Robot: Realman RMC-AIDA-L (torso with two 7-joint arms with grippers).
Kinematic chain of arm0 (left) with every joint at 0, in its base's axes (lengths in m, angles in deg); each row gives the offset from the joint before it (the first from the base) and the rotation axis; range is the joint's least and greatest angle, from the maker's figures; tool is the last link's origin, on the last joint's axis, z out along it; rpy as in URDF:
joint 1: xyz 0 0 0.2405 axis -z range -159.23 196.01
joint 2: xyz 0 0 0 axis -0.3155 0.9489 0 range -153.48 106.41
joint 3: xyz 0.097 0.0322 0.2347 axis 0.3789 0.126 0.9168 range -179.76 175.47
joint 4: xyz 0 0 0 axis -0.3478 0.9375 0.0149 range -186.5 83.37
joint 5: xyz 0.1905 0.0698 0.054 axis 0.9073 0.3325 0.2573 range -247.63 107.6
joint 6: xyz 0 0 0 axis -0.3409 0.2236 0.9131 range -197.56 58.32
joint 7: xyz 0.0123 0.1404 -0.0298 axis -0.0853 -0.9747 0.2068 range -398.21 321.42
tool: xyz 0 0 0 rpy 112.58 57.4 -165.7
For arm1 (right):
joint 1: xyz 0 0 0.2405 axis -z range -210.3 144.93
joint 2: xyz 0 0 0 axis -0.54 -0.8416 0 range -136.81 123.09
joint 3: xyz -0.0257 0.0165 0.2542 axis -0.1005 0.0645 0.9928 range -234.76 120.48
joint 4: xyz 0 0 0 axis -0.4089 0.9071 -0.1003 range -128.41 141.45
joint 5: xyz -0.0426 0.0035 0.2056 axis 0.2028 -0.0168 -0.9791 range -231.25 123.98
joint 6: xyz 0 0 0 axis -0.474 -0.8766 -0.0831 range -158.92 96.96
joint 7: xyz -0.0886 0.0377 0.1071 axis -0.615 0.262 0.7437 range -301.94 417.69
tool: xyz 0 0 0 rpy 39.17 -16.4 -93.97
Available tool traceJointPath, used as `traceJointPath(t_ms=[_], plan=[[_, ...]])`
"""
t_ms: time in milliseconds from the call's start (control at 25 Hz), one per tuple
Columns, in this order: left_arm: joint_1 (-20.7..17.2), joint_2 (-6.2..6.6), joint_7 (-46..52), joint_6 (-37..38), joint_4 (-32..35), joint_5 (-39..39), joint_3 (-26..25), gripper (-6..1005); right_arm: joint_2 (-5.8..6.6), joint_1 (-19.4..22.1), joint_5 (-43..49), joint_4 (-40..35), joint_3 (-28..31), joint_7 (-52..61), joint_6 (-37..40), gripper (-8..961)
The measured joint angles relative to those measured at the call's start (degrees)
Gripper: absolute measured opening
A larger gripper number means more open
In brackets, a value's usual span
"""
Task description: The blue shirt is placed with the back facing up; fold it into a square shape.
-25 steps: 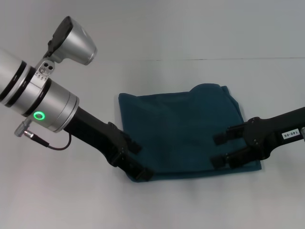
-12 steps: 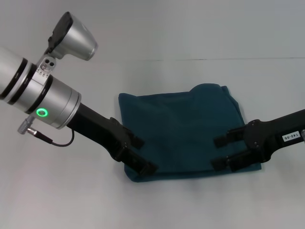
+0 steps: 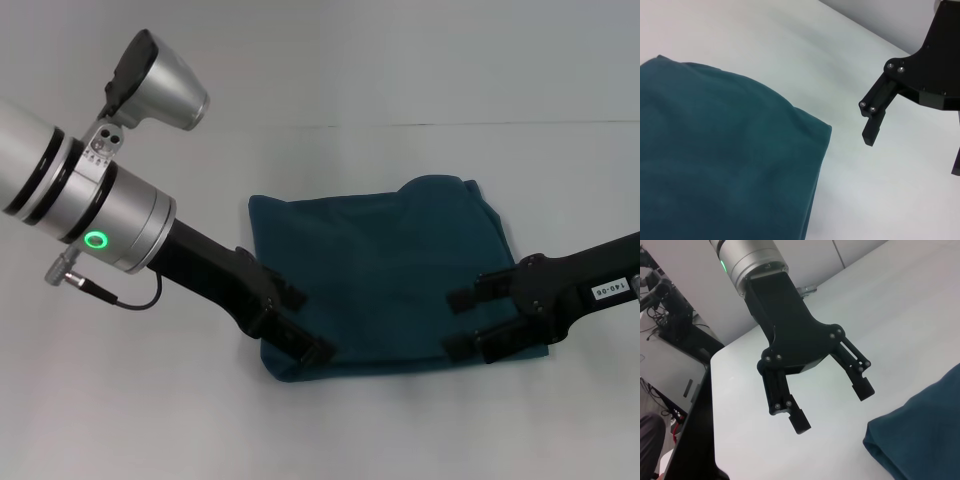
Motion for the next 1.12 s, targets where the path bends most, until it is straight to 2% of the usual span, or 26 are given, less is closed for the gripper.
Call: traceJointPath(t_ms=[320, 720, 1120], plan=[[-0.1, -0.11, 0.3, 0.0, 0.1, 0.0, -0.8, 947, -0.03, 0.0, 0.0, 0.0, 0.0, 0.0, -0.1, 910], [-0.6, -0.12, 2.8, 2.3, -0.2, -0.2, -5.7, 947, -0.04, 0.0, 0.0, 0.0, 0.3, 0.0, -0.1, 909], [-1.0, -0.16, 2.5, 3.0, 0.0, -1.1, -6.2, 947, -0.10, 0.0, 0.0, 0.0, 0.1, 0.0, -0.3, 909]])
